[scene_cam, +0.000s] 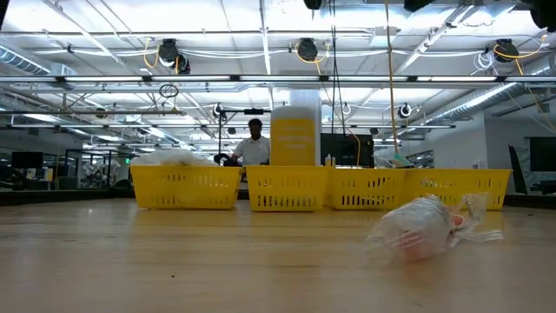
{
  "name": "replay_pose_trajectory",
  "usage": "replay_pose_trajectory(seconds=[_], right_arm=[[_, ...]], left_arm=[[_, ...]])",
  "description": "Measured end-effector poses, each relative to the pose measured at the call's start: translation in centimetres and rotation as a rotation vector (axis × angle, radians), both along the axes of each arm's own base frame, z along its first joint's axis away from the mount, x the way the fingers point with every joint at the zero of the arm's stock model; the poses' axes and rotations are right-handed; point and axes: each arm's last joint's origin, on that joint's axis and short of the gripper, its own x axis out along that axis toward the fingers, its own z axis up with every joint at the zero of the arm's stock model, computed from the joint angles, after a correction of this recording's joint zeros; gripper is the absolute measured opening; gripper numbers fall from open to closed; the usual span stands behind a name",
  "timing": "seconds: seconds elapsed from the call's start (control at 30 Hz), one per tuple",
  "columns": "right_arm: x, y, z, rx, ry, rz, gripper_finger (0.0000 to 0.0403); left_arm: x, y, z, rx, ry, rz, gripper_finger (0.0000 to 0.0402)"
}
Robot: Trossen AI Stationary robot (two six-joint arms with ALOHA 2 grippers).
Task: Pick & Place Travel size toiletries
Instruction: Put the light blue toothbrush into the right yellow bin
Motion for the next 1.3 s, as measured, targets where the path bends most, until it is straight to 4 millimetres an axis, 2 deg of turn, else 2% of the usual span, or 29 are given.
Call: replay_pose_trajectory(seconds=[0.23, 0.37, 0.6, 0.7, 0.8, 0.97, 1.13, 1.3], right_arm=[[-0.6, 1.0, 0.8, -0.008, -0.094, 0.041, 0.0219], [-0.2, 1.2, 0.5, -0.006, -0.099, 0.044, 0.0203], [0.6, 1.4, 0.1, 0.005, -0.149, 0.028, 0.0178], [0.8, 1.3, 0.0, -0.002, -0.156, 0.021, 0.0154], [0.8, 1.3, 0.0, -0.011, -0.155, 0.02, 0.0112], [0.8, 1.3, 0.0, -0.043, -0.161, 0.009, 0.0022], [0.9, 1.2, -0.1, -0.054, -0.148, 0.003, 0.0017], [1.3, 0.6, -0.6, -0.048, -0.087, -0.024, 0.0006]], left_arm=[[0.1, 0.3, 0.0, -0.009, 0.005, 0.02, 0.0038], [0.0, 0.2, 0.0, -0.022, 0.01, 0.022, 0.0038], [1.0, 0.1, -1.4, -0.052, 0.02, 0.04, 0.0038], [1.1, 0.0, -1.8, -0.062, 0.029, 0.042, 0.0038], [1.2, 0.0, -1.7, -0.065, 0.017, 0.042, 0.0038], [1.2, -0.2, -1.5, -0.056, -0.012, 0.033, 0.0069], [1.2, -0.4, -1.3, -0.087, -0.015, 0.06, 0.009], [1.2, -1.4, -0.4, 0.017, -0.021, 0.248, 0.0134]])
